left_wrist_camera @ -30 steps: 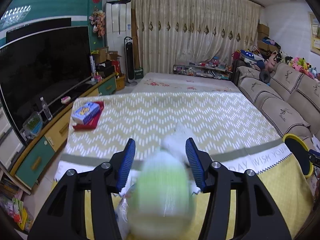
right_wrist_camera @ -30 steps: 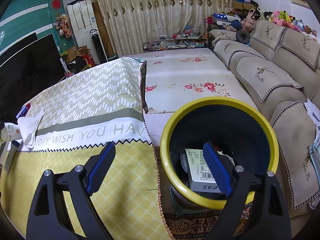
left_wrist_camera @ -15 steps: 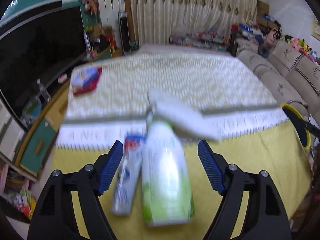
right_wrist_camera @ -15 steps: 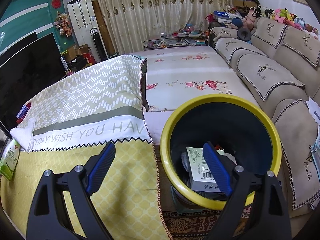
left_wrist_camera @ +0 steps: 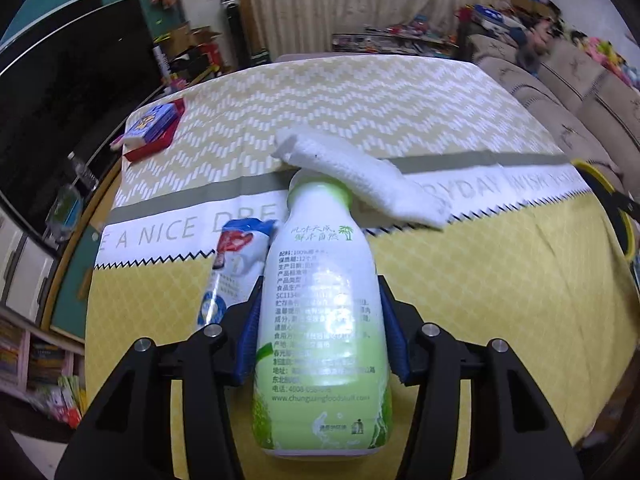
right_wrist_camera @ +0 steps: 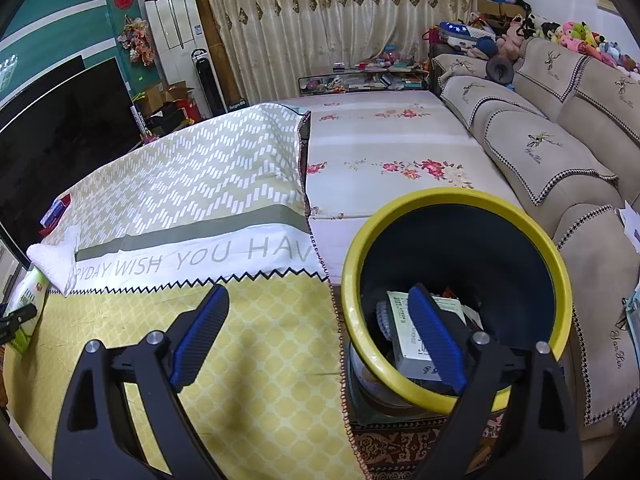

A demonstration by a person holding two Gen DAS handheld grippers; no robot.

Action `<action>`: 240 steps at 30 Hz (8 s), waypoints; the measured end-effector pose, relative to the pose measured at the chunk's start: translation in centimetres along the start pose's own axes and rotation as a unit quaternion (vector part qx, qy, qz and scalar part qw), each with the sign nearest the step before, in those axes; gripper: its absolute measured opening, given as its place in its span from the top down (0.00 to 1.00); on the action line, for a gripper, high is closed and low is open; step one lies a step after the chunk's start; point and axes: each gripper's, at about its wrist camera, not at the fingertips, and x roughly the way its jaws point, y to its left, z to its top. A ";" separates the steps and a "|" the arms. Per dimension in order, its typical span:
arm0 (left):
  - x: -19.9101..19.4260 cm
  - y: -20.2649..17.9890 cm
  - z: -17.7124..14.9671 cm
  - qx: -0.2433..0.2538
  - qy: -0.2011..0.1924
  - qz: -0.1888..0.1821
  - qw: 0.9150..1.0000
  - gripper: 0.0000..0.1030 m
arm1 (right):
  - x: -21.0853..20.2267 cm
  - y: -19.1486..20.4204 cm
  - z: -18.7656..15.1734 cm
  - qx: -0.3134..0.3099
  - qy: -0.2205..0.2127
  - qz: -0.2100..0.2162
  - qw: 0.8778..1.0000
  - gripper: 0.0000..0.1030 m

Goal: Collect trash
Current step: 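Lift the bottle with the left gripper while the right gripper grasps the white cloth, then carry the bottle and cloth over the bin and open both grippers, then grasp the white-and-blue tube with the left gripper, then carry the tube over the bin and open the left gripper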

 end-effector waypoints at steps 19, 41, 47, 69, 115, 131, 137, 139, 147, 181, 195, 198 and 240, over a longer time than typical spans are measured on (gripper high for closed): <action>-14.1 -2.5 0.8 0.041 -0.124 -0.124 0.984 0.50 | -1.4 -0.4 -0.1 0.006 -0.010 0.018 1.000 0.16; -11.3 -8.1 2.7 0.113 -0.105 -0.088 0.984 0.50 | -6.5 14.7 1.1 -0.162 -0.040 0.299 0.940 0.34; -11.4 -8.5 2.4 0.120 -0.110 -0.107 0.981 0.50 | -5.3 16.3 1.8 -0.163 -0.023 0.290 0.943 0.43; -9.7 -11.9 6.7 0.147 -0.115 -0.176 0.967 0.50 | -10.5 4.6 0.5 -0.075 -0.068 0.197 0.975 0.97; -12.9 -16.4 5.6 0.061 -0.253 -0.113 0.959 0.05 | -15.5 -6.7 -1.6 0.025 -0.105 0.075 0.991 0.94; -12.2 -2.4 0.2 -0.053 -0.237 -0.039 0.969 0.05 | -9.3 -5.2 0.4 0.014 -0.052 0.007 0.999 0.94; -12.6 -4.1 0.5 -0.042 -0.238 -0.038 0.970 0.05 | -6.6 -6.1 1.1 0.018 -0.031 -0.023 0.999 0.94; -12.4 -4.2 0.7 -0.039 -0.236 -0.038 0.970 0.05 | -5.8 -6.4 1.2 0.020 -0.023 -0.029 0.999 0.94; -11.7 -4.3 1.2 -0.034 -0.230 -0.039 0.972 0.05 | -2.1 -7.2 1.3 0.023 0.018 -0.055 0.998 0.37; 0.3 2.4 -2.5 0.080 -0.008 -0.120 0.990 0.38 | -4.1 -2.1 0.7 -0.014 -0.005 -0.010 1.000 0.28; -1.6 -2.3 -1.6 0.095 -0.014 -0.124 0.988 0.76 | -4.1 -2.2 0.5 -0.009 -0.006 -0.003 1.000 0.28; -3.1 -4.8 0.0 0.107 -0.034 -0.145 0.983 0.76 | -4.7 -2.8 0.5 -0.001 -0.014 -0.004 1.000 0.28; -7.3 -19.6 7.3 0.090 -0.124 -0.183 0.971 0.05 | -11.8 -0.8 -2.0 -0.009 -0.087 0.020 0.996 0.23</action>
